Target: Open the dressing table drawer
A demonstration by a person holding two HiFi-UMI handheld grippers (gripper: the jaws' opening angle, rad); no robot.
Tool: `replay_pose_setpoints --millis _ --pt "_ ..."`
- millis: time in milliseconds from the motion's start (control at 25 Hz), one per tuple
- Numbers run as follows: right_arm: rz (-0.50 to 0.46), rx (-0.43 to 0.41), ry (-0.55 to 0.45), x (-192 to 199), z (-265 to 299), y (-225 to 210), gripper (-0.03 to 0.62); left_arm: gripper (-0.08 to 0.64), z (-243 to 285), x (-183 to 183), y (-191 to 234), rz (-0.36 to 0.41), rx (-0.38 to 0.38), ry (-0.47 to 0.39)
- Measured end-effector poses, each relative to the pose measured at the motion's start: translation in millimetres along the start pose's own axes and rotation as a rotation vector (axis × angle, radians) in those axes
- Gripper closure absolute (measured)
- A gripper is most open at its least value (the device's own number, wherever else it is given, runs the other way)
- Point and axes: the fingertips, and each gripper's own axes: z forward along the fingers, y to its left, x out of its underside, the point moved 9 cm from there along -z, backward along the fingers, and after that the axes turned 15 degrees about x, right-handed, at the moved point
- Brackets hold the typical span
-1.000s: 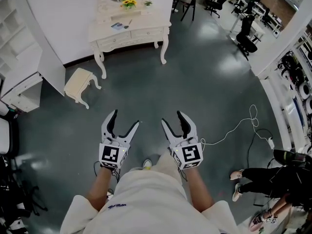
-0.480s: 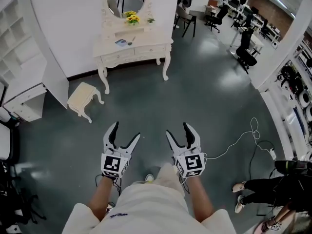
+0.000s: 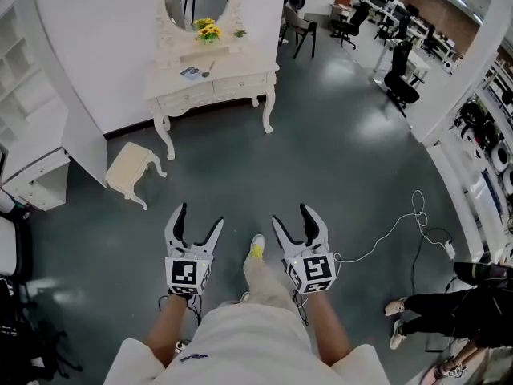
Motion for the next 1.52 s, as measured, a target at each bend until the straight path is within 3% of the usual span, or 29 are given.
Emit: replay_pose_setpoints --millis 440,880,1120,1520 --pt "0.007 -0.002 0.017 3 124 -32 0.287 0.186 103 3 69 -0.001 0.010 0.006" --pt "0.004 0.015 0.051 -3 331 -99 0.287 0.186 277 -1 184 -0.017 0.021 0.035" --pt "0.050 0.018 0.051 -3 424 -126 0.287 0.186 363 -14 240 0.017 0.032 0.033" --pt "0.077 -0.006 0.052 -1 510 -147 0.287 0.187 447 -14 273 0.012 0.057 0.049"
